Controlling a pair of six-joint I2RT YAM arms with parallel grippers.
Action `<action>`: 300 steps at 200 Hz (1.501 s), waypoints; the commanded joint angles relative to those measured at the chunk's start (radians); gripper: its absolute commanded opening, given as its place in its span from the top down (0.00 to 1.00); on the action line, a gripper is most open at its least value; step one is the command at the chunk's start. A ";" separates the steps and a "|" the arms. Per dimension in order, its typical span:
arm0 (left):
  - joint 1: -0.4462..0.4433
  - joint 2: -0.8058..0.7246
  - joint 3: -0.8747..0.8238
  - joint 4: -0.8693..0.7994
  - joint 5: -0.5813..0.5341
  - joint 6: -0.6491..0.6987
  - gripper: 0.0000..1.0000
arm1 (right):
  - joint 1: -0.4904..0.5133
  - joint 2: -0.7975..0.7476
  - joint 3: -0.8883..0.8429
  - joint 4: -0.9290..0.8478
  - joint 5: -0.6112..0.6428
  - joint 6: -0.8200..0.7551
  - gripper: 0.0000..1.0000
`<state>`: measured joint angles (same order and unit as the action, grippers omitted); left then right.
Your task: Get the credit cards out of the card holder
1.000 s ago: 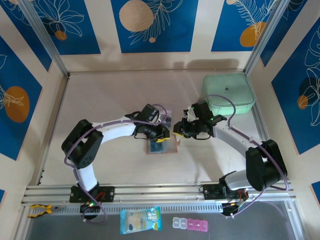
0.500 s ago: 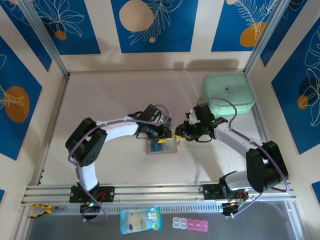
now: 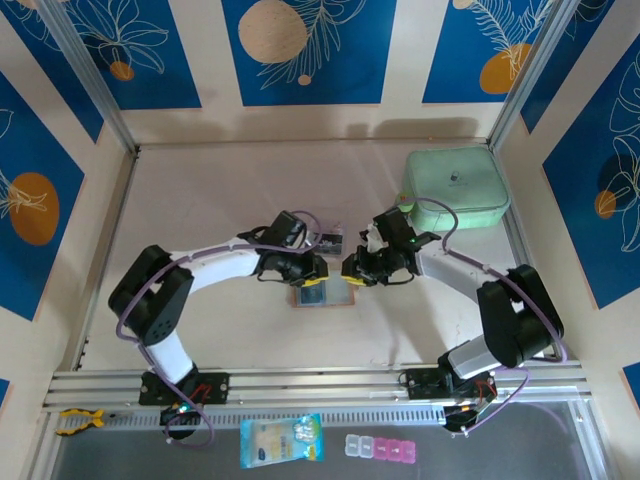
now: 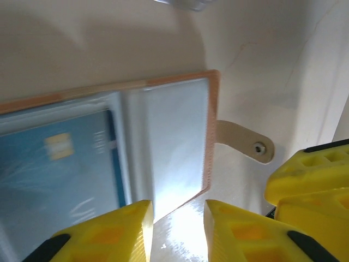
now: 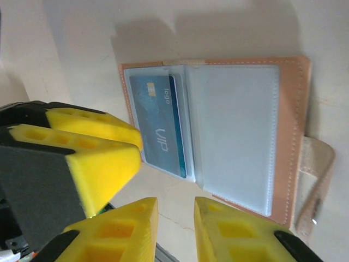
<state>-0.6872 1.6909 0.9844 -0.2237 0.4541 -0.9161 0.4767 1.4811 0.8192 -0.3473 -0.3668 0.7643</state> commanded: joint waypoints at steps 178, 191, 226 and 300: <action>0.105 -0.034 -0.173 0.018 -0.018 0.014 0.96 | 0.133 0.246 0.152 0.060 -0.041 0.017 0.79; 0.106 -0.029 -0.173 0.012 -0.021 0.019 0.96 | 0.135 0.256 0.156 0.062 -0.044 0.018 0.79; 0.107 -0.018 -0.178 0.003 -0.020 0.022 0.96 | 0.142 0.273 0.161 0.060 -0.041 0.013 0.78; 0.110 -0.018 -0.170 -0.032 -0.031 0.034 0.96 | 0.143 0.303 0.167 0.051 0.002 -0.011 0.79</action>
<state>-0.5892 1.6592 0.8215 -0.2184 0.4332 -0.9073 0.6144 1.7641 0.9634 -0.2810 -0.3695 0.7670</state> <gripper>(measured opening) 0.060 0.216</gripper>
